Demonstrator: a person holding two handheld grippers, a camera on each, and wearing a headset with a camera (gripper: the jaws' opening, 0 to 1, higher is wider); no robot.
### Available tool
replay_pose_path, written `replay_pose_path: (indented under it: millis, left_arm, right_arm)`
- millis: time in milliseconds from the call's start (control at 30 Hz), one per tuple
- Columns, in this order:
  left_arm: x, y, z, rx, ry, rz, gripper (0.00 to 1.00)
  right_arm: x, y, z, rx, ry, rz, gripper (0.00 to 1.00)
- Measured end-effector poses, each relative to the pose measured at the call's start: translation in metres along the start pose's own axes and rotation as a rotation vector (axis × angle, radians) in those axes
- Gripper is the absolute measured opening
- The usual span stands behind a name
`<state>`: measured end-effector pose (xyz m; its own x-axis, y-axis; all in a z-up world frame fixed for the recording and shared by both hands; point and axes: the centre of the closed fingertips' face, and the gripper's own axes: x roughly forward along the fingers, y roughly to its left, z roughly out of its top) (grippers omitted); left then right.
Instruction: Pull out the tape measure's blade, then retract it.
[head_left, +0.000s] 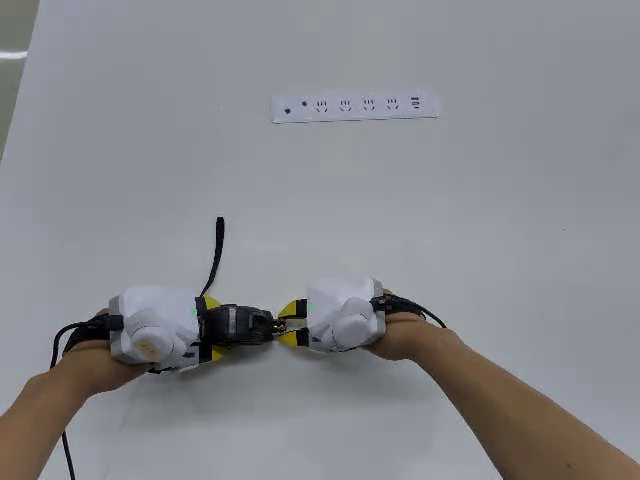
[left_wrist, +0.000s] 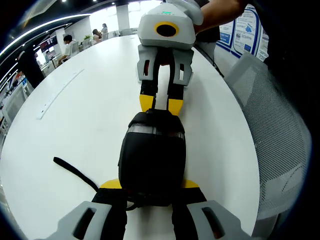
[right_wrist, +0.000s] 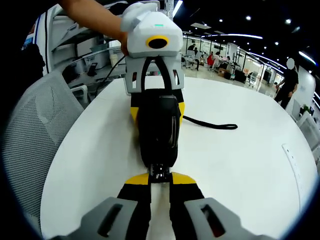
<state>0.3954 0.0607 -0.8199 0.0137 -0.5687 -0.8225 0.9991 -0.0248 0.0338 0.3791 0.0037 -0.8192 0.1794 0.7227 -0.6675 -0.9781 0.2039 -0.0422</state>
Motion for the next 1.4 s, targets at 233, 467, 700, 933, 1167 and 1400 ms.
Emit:
replay_pose_path:
  millis: [233,467,700,933,1167,1400]
  left_arm:
    - [0.000,0.000,0.000,-0.001,-0.001,0.001,0.31]
    - [-0.001,0.000,-0.001,-0.001,0.000,0.006,0.31]
    - [-0.001,0.000,-0.001,-0.003,0.000,0.006,0.31]
    - [0.000,0.000,-0.001,-0.003,0.000,0.007,0.31]
    - [0.000,0.000,-0.001,-0.004,0.001,0.007,0.31]
    - [-0.001,0.000,-0.001,-0.005,0.001,0.007,0.31]
  right_arm:
    - [-0.001,0.000,-0.001,-0.001,0.001,0.000,0.11]
    - [-0.007,0.000,-0.004,-0.005,0.000,0.003,0.11]
    - [-0.011,0.000,-0.007,-0.012,0.001,0.002,0.11]
    - [-0.014,0.000,-0.009,-0.016,0.002,0.004,0.11]
    - [-0.018,0.000,-0.013,-0.019,0.003,0.005,0.11]
    - [-0.019,0.000,-0.013,-0.020,0.004,0.004,0.11]
